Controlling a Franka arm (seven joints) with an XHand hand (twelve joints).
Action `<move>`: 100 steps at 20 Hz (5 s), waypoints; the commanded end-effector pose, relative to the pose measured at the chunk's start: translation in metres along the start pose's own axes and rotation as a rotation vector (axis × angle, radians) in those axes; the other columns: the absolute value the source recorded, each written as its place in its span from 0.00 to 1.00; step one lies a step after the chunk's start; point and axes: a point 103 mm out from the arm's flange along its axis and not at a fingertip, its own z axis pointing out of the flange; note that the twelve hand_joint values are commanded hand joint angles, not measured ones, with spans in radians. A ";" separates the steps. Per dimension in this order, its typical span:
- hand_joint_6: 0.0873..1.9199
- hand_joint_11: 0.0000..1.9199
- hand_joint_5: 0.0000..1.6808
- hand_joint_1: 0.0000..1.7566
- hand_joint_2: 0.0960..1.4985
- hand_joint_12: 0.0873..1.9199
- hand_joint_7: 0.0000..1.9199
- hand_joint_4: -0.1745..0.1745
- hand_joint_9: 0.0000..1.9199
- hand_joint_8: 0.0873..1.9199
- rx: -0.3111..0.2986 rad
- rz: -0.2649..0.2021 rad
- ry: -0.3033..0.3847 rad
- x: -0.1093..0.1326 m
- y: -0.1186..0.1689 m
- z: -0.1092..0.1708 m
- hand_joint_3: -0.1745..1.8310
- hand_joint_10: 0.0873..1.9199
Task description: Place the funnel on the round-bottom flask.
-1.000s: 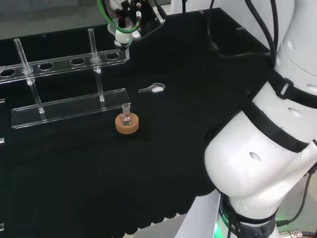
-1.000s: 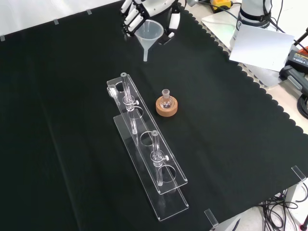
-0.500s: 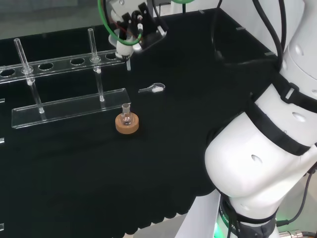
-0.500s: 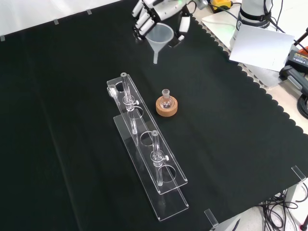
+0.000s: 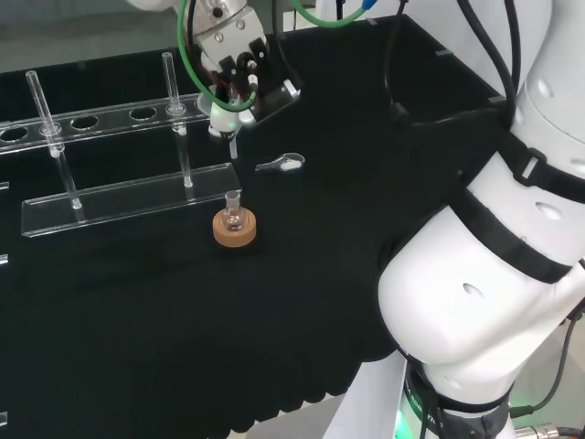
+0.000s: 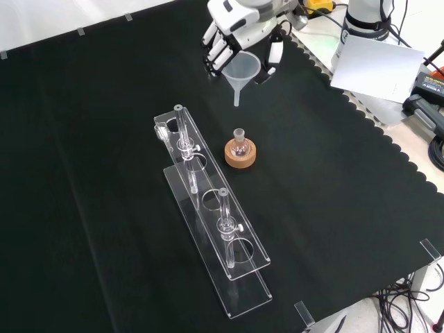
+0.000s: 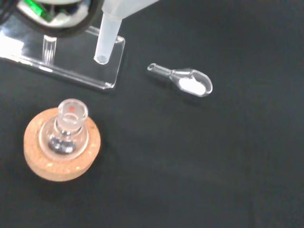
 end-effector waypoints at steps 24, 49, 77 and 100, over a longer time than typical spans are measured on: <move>0.36 0.37 0.41 0.52 0.46 0.62 0.33 0.55 0.53 0.32 0.036 -0.037 0.015 0.021 0.019 0.038 0.43 0.18; 0.36 0.37 0.41 0.52 0.46 0.62 0.33 0.54 0.53 0.32 0.061 -0.047 0.028 0.028 0.035 0.064 0.43 0.18; 0.37 0.38 0.41 0.53 0.46 0.60 0.33 0.51 0.53 0.33 0.067 -0.061 0.035 0.035 0.045 0.086 0.43 0.18; 0.35 0.37 0.32 0.49 0.42 0.61 0.29 0.44 0.50 0.34 0.037 -0.163 0.057 0.034 0.052 0.102 0.43 0.19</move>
